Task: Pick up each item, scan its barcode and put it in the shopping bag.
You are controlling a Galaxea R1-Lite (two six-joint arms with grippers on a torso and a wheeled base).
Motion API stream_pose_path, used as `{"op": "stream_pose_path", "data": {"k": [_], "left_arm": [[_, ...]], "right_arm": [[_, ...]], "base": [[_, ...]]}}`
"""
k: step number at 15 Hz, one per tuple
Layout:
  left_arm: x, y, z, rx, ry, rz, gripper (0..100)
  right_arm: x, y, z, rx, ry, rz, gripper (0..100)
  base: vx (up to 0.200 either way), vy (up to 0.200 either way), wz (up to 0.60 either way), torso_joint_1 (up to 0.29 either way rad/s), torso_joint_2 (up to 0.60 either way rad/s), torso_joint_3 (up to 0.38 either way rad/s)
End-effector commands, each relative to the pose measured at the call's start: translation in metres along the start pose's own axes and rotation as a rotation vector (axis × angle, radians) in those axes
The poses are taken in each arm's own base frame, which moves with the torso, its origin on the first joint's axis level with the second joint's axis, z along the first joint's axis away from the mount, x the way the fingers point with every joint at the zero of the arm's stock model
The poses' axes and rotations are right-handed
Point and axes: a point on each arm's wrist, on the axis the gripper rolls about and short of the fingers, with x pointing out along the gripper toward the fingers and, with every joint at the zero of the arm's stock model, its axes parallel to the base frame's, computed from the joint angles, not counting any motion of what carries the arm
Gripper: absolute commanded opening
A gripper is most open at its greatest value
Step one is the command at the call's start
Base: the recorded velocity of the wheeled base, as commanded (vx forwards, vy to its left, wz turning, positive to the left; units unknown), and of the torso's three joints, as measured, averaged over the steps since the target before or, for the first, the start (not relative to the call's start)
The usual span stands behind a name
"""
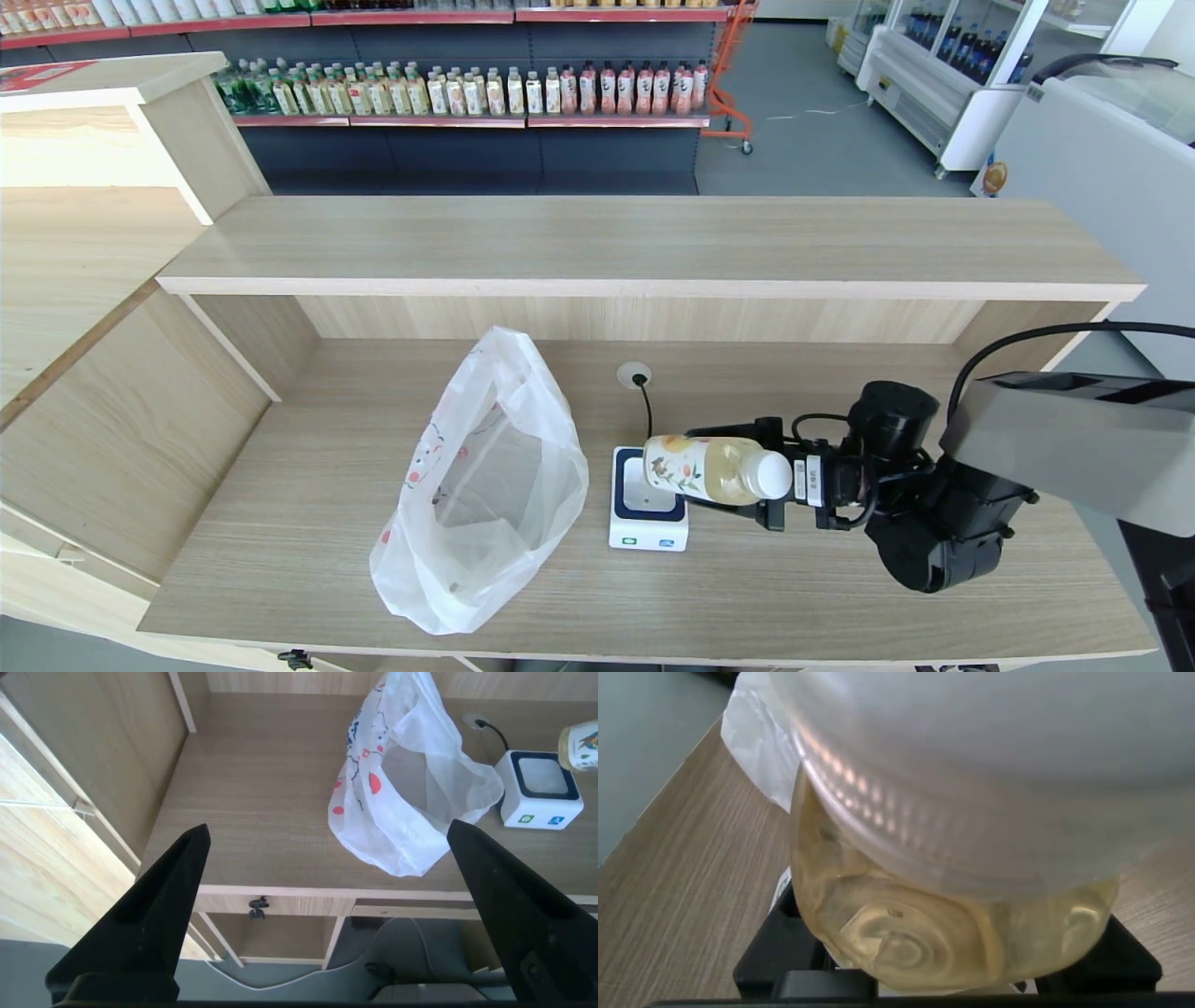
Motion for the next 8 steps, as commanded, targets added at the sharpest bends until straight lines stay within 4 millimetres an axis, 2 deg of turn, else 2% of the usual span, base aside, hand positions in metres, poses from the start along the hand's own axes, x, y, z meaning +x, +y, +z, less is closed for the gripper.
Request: {"op": "stream_pose_path", "data": {"k": [1,4,8], "left_arm": [[0.000,0.000,0.000,0.000,-0.001,-0.001,100],[0.000,0.000,0.000,0.000,-0.001,0.000,100],[0.000,0.000,0.000,0.000,-0.001,0.000,100]], "right_arm": [[-0.002,0.003,-0.009,-0.021,0.010,-0.003,0],[-0.001,0.011,-0.019,-0.005,0.016,0.005,0],[0.007,0.013,-0.025,-0.015,0.003,0.009,0]], "base": [[0.000,0.000,0.00,0.000,0.00,0.000],[0.000,0.000,0.00,0.000,0.00,0.000],[0.000,0.000,0.00,0.000,0.00,0.000]]}}
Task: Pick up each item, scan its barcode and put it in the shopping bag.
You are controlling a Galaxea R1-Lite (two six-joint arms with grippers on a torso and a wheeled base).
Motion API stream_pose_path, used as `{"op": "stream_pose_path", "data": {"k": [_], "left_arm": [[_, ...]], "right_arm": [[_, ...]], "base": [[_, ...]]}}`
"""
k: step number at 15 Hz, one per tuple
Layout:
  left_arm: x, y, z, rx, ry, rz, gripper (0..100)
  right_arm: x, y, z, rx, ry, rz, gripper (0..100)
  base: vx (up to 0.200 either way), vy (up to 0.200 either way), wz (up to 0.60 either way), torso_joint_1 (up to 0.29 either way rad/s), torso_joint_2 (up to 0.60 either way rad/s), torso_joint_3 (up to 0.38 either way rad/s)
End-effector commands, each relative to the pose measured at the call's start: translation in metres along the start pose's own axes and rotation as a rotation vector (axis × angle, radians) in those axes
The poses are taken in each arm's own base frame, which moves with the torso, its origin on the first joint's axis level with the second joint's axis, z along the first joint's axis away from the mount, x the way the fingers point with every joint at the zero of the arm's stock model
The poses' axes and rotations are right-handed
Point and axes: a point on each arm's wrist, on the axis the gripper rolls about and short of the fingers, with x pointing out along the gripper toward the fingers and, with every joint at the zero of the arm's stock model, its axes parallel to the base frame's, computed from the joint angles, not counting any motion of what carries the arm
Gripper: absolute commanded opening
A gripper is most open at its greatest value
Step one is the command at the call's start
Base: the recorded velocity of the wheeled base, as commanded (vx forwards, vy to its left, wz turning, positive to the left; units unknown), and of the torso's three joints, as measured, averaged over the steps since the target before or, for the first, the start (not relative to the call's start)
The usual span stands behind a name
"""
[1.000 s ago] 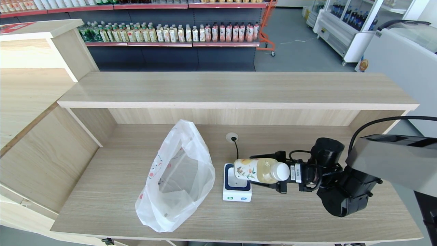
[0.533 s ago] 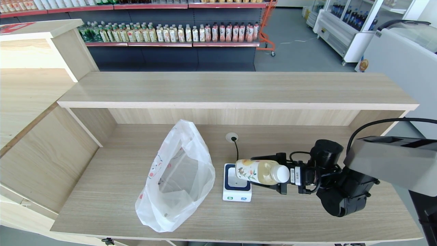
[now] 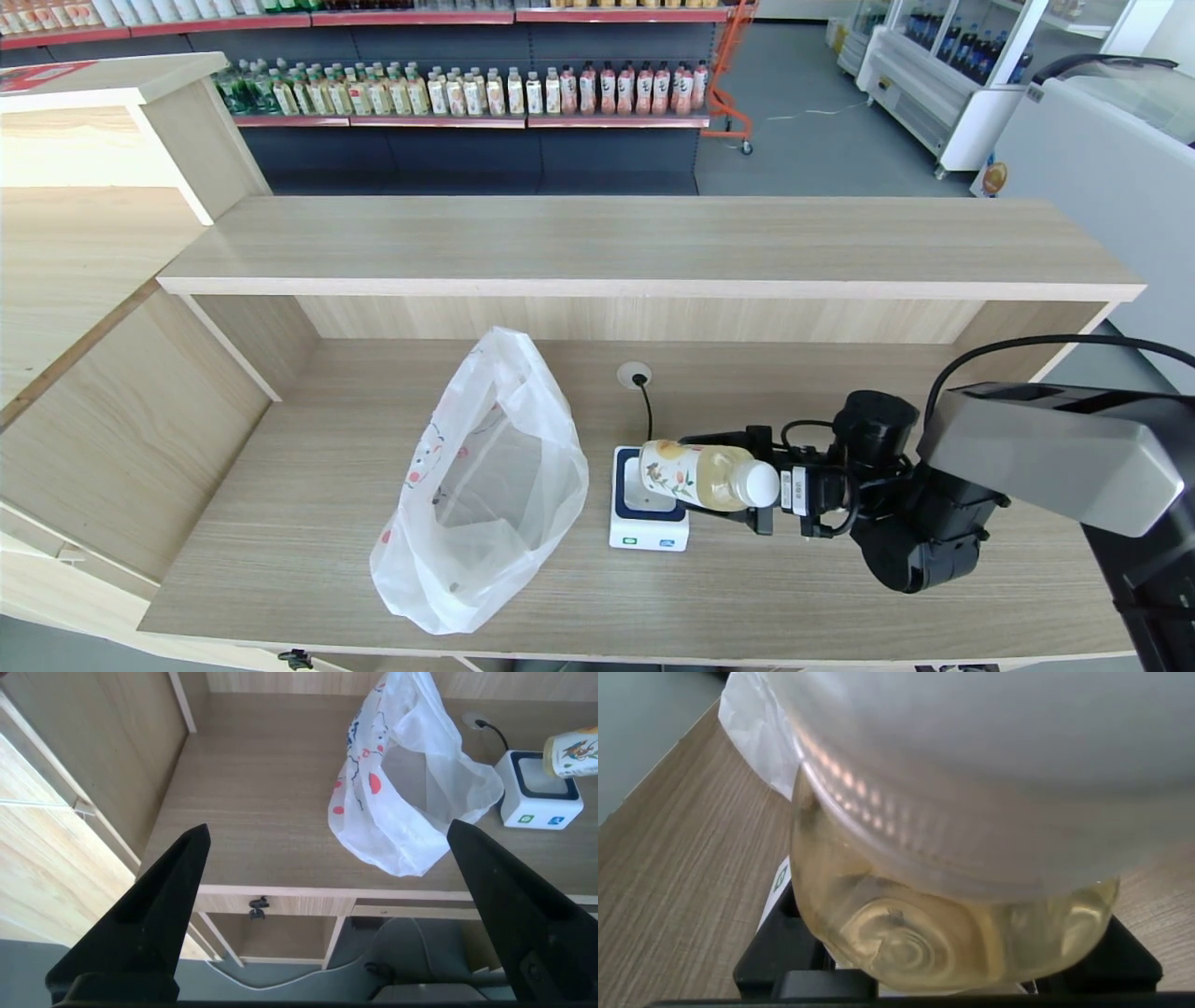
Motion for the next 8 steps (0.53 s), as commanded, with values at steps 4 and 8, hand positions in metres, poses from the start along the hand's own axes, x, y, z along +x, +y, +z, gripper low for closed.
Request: {"op": "stream_pose_path", "data": {"k": [4,8], "left_arm": [[0.0000,0.0000,0.0000,0.000,-0.001,0.001,100],[0.0000,0.0000,0.0000,0.000,-0.001,0.001,100]], "right_arm": [[0.0071,0.0062,-0.0083,0.010,-0.008,0.010,0],[0.0043,0.0015,-0.0044,0.023,-0.005,0.003,0]], "base": [[0.000,0.000,0.00,0.000,0.00,0.000],[0.000,0.000,0.00,0.000,0.00,0.000]]}}
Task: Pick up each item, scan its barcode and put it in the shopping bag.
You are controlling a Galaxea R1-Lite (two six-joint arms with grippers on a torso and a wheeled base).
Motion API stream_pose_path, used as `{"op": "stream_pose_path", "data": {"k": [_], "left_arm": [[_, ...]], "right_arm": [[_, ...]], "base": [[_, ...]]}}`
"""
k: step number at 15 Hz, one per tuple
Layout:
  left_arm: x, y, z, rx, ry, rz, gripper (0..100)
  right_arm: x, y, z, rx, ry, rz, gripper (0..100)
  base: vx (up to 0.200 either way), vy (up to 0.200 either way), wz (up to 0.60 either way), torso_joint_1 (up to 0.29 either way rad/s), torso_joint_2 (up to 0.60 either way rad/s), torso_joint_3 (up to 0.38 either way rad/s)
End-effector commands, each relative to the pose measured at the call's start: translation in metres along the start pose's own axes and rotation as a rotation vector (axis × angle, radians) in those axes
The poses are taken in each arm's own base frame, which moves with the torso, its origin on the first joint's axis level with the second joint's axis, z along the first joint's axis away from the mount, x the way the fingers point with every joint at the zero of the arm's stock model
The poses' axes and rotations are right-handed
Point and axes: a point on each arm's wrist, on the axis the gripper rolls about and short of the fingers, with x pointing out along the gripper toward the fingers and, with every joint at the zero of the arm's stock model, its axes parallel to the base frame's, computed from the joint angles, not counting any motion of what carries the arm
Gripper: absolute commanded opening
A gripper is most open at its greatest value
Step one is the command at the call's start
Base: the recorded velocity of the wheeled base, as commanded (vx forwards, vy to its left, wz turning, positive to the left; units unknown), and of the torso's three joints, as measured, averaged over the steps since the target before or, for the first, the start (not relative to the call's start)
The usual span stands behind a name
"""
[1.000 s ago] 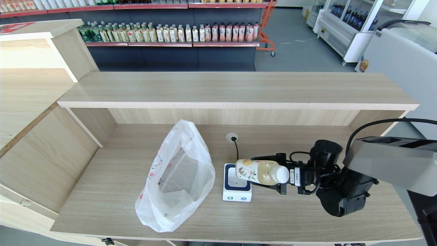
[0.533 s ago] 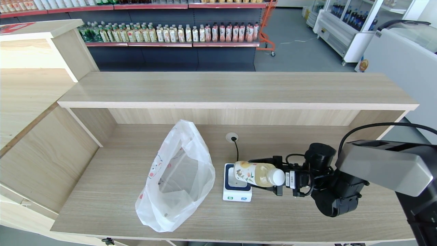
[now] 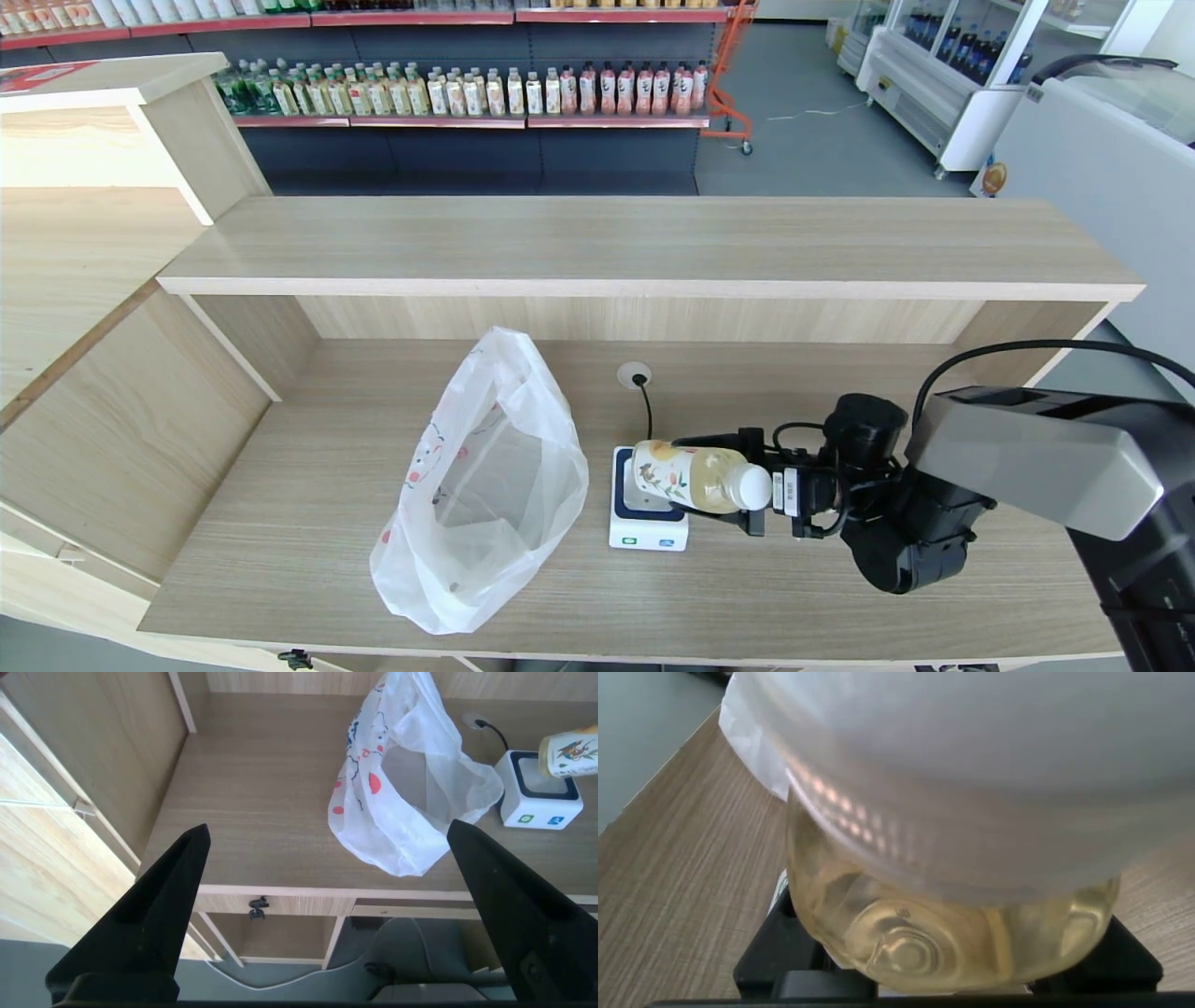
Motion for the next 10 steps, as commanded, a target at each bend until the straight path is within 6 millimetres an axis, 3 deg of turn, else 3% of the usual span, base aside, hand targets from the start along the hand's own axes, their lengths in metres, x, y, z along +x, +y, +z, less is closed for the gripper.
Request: {"op": "stream_pose_path", "data": {"k": [1,5,8,9,10], "left_arm": [[0.000,0.000,0.000,0.000,-0.001,0.000,100],[0.000,0.000,0.000,0.000,-0.001,0.000,100],[0.000,0.000,0.000,0.000,-0.001,0.000,100],[0.000,0.000,0.000,0.000,-0.001,0.000,100],[0.000,0.000,0.000,0.000,-0.001,0.000,100]], "right_arm": [[-0.005,-0.006,0.003,0.007,0.007,-0.012,0],[-0.023,-0.033,0.017,0.069,0.023,-0.062,0],[-0.041,-0.074,0.099,0.111,-0.001,-0.100,0],[-0.046,-0.077,0.111,0.121,0.006,-0.106,0],[-0.068,-0.085,0.143,0.176,0.048,-0.131,0]], "base": [[0.000,0.000,0.00,0.000,0.00,0.000],[0.000,0.000,0.00,0.000,0.00,0.000],[0.000,0.000,0.00,0.000,0.00,0.000],[0.000,0.000,0.00,0.000,0.00,0.000],[0.000,0.000,0.00,0.000,0.00,0.000]]}}
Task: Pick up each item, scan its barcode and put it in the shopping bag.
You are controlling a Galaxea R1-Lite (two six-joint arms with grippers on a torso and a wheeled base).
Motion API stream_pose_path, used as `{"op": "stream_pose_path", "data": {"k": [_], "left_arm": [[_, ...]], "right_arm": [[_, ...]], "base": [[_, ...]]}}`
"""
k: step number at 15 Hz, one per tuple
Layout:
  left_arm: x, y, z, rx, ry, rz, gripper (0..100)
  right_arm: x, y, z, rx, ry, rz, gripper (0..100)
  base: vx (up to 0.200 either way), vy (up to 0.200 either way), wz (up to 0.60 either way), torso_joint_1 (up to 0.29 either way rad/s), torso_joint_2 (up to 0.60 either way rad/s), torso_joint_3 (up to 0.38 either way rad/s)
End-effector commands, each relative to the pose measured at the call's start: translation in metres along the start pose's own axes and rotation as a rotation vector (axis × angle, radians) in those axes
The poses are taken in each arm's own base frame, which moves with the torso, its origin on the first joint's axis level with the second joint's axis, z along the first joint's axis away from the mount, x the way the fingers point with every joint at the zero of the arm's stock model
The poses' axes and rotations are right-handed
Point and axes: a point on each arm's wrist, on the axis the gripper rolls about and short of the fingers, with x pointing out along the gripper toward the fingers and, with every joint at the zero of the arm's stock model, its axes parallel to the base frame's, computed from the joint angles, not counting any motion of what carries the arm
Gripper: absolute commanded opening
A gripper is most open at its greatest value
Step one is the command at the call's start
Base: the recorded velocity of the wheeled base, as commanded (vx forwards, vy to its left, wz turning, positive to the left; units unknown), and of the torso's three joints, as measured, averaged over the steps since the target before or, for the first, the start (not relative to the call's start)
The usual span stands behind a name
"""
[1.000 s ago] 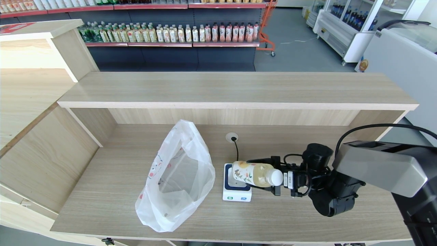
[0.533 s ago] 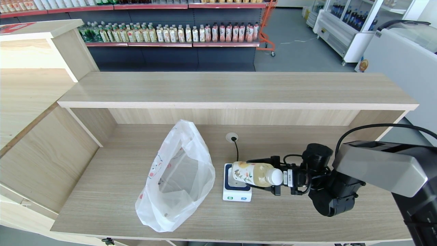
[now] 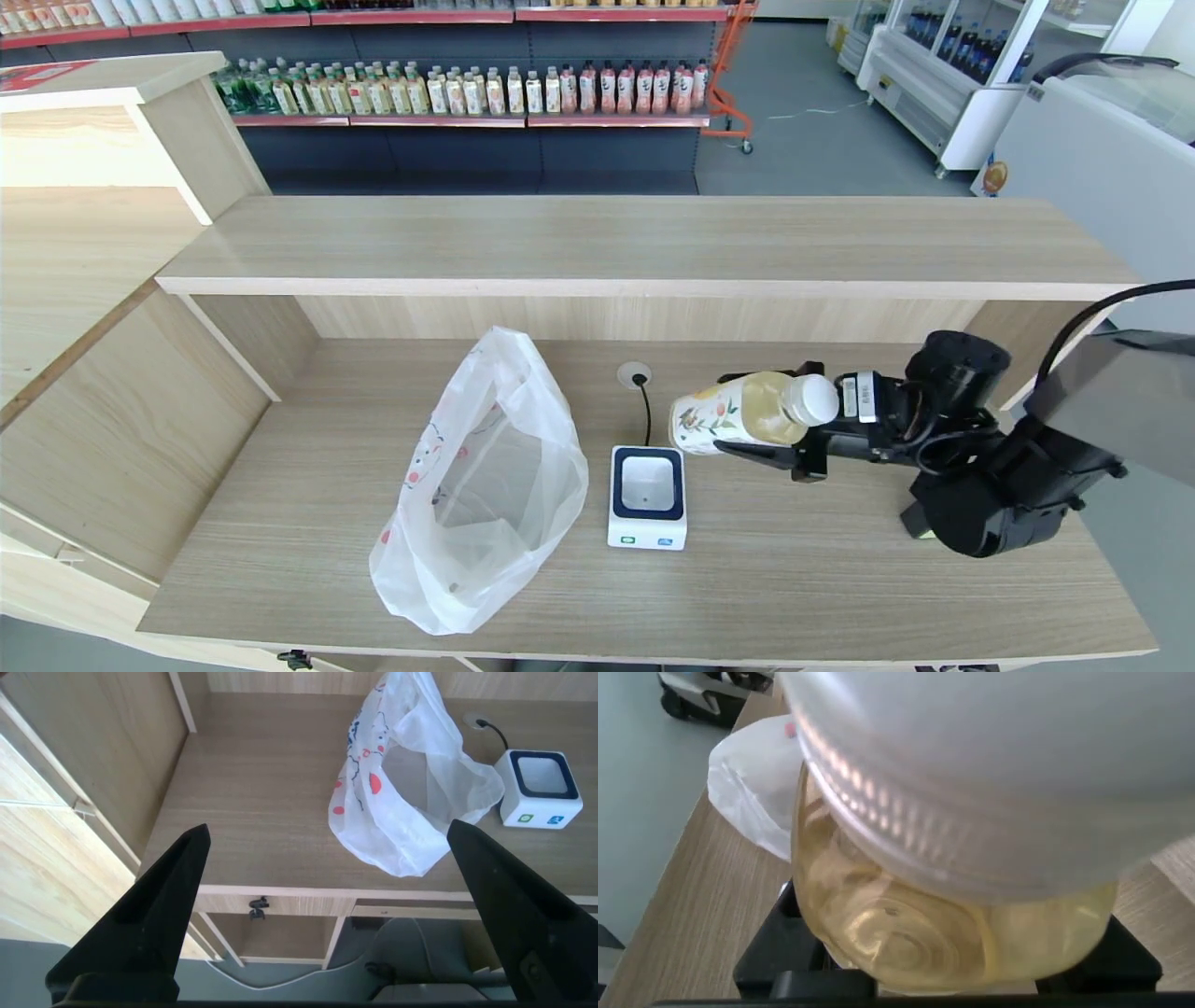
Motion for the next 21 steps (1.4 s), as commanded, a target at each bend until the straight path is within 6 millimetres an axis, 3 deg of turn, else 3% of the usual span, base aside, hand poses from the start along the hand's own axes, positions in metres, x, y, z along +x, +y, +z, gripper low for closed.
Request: {"op": "stream_pose_path", "data": {"k": [1,3,4,5,7,9,13,17,21], "left_arm": [[0.000,0.000,0.000,0.000,-0.001,0.000,100],[0.000,0.000,0.000,0.000,-0.001,0.000,100],[0.000,0.000,0.000,0.000,-0.001,0.000,100],[0.000,0.000,0.000,0.000,-0.001,0.000,100],[0.000,0.000,0.000,0.000,-0.001,-0.001,100],[0.000,0.000,0.000,0.000,-0.001,0.000,100],[0.000,0.000,0.000,0.000,-0.001,-0.001,100],[0.000,0.000,0.000,0.003,-0.001,-0.001,100],[0.000,0.000,0.000,0.000,-0.001,-0.001,100]], "right_arm": [[-0.047,-0.011,0.083,0.084,0.062,-0.072,0],[-0.076,0.002,0.096,0.287,0.151,-0.125,0],[-0.081,0.005,0.100,0.334,0.164,-0.133,0],[-0.089,0.019,0.109,0.521,0.193,-0.151,0],[-0.095,0.035,0.123,0.777,0.212,-0.215,0],[-0.085,0.040,0.126,0.914,0.265,-0.369,0],[-0.078,0.041,0.120,0.931,0.352,-0.552,0],[-0.085,0.043,0.134,0.862,0.419,-0.763,0],[-0.081,0.051,0.140,0.862,0.424,-0.765,0]], "base": [[0.000,0.000,0.00,0.000,0.00,0.000],[0.000,0.000,0.00,0.000,0.00,0.000],[0.000,0.000,0.00,0.000,0.00,0.000],[0.000,0.000,0.00,0.000,0.00,0.000],[0.000,0.000,0.00,0.000,0.00,0.000],[0.000,0.000,0.00,0.000,0.00,0.000],[0.000,0.000,0.00,0.000,0.00,0.000],[0.000,0.000,0.00,0.000,0.00,0.000],[0.000,0.000,0.00,0.000,0.00,0.000]]}}
